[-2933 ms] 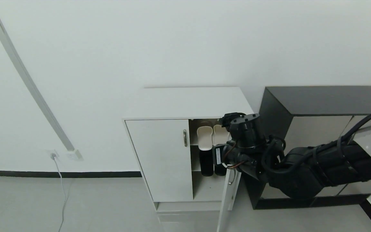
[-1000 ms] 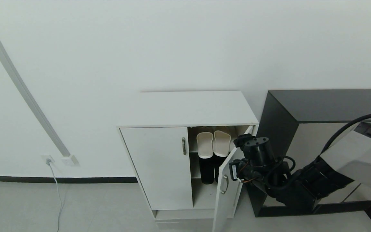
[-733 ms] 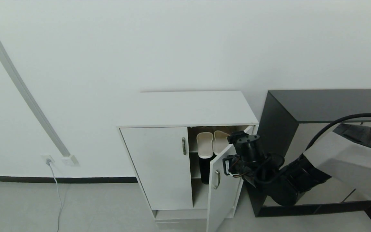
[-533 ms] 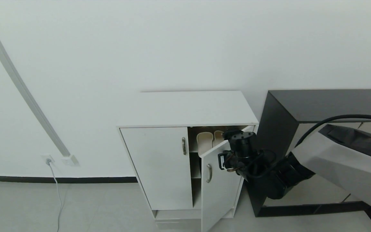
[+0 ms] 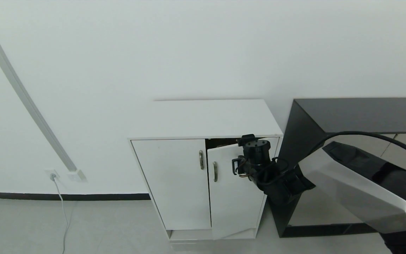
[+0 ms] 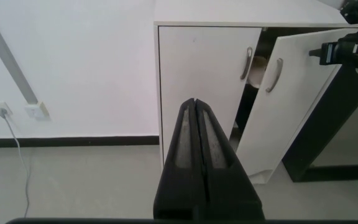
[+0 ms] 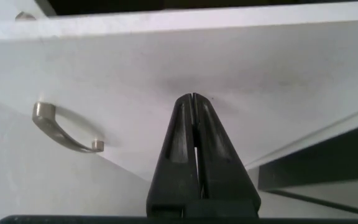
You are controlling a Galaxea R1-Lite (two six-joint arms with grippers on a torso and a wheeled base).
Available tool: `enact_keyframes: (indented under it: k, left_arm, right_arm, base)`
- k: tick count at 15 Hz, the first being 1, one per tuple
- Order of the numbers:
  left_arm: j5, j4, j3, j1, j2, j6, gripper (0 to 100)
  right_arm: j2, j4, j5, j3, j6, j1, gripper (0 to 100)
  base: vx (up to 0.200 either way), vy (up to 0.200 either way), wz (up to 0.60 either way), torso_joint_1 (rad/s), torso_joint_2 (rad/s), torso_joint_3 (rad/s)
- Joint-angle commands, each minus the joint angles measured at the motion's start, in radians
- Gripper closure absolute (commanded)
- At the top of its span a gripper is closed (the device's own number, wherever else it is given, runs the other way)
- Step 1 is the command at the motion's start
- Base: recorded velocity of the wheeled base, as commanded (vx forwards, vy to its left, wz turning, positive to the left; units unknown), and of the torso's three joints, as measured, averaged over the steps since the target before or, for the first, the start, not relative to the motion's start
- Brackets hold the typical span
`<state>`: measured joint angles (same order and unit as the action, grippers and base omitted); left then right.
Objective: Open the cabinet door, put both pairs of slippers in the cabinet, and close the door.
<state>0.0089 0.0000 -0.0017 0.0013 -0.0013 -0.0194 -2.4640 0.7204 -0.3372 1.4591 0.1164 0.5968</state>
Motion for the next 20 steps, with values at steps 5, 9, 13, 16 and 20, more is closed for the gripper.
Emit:
enact_keyframes:
  k: [5,9,13,16,20]
  left_arm:
    - [0.0,0.0,0.0,0.0,0.001,-0.001,100]
    - [0.0,0.0,0.0,0.0,0.001,-0.001,100]
    - [0.0,0.0,0.0,0.0,0.001,-0.001,100]
    - [0.0,0.0,0.0,0.0,0.001,-0.001,100]
    - [0.0,0.0,0.0,0.0,0.001,-0.001,100]
  right_arm:
    - [-0.072,-0.006,0.0,0.106,0.0,-0.029,100]
    - [-0.101,-0.041,0.0,0.182,0.0,-0.046,100]
    - [-0.119,-0.07,0.0,0.242,0.0,-0.051,100]
    - [-0.119,-0.075,0.0,0.247,0.0,-0.051,100]
    - [-0.112,-0.07,-0.006,0.236,0.0,-0.048,100]
  base:
    - [0.0,0.0,0.0,0.0,0.0,0.0]
    - [0.0,0.0,0.0,0.0,0.0,0.0]
    - [0.0,0.0,0.0,0.0,0.0,0.0]
    - [0.0,0.0,0.0,0.0,0.0,0.0]
    - [0.0,0.0,0.0,0.0,0.0,0.0]
